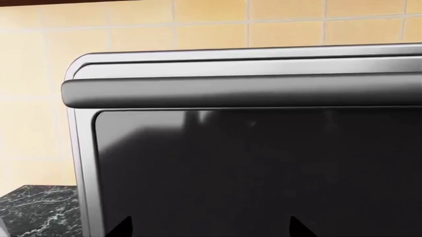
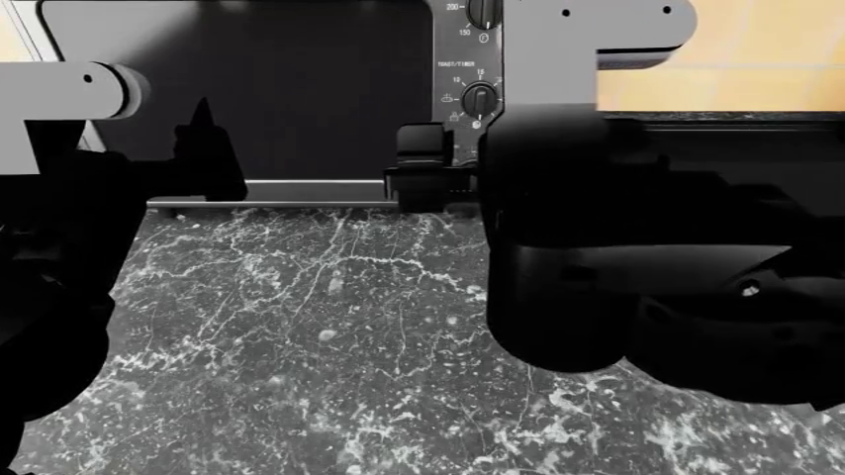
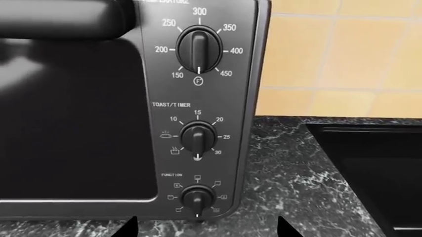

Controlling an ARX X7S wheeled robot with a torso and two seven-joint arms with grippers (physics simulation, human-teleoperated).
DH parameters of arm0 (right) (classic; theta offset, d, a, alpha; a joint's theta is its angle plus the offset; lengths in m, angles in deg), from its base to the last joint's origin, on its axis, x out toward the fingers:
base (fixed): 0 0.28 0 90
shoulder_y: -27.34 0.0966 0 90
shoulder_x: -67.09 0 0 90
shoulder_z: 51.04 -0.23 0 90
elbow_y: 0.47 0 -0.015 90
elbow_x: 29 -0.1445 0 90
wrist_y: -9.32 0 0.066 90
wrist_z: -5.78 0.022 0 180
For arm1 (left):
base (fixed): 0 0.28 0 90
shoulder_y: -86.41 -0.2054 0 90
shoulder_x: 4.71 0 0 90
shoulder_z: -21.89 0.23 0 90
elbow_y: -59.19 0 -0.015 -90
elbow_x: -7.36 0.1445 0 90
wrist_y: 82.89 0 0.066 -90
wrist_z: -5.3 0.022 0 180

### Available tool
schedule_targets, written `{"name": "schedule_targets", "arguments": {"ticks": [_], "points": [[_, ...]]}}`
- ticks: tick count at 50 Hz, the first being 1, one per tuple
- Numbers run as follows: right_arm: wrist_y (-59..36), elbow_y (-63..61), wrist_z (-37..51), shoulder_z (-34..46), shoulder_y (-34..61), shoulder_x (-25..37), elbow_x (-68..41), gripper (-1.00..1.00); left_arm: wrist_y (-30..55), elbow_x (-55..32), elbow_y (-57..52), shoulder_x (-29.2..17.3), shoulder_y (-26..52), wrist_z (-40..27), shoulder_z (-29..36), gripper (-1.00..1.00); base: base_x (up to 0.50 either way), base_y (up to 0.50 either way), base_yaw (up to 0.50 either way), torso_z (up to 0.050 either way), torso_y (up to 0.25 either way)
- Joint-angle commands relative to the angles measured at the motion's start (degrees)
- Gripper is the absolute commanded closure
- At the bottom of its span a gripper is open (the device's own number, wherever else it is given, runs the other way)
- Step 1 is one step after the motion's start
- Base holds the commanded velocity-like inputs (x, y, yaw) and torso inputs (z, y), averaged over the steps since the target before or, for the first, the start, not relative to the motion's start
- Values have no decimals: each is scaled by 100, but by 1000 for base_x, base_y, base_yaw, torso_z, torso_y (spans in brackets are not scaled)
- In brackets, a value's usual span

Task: Turn on the toaster oven by setting the timer.

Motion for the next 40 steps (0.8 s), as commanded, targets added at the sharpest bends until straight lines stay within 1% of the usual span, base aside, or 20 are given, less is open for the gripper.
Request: {"name": "schedule_targets", "arguments": {"ticks": [1,4,13,23,40], "points": [[-77,161,-158,49,-42,-87,26,-100,-29,-40,10,-22,-12,-32,1,-100,0,0,0,0,0],[-127,316,-313,83,-73,-111,69,-100,-69,-5,58,-24,11,-23,51,-100,0,0,0,0,0],[-125,500,-342,128,-153,-196,145,-100,-53,-80,14,-46,-14,-64,21,-100,0,0,0,0,0],[-51,545,-251,94,-188,-308,207,-100,-156,-4,126,-48,34,-51,146,-100,0,0,0,0,0],[-61,704,-243,104,-239,-432,254,-100,-201,-51,145,-77,22,-83,167,-100,0,0,0,0,0]]}}
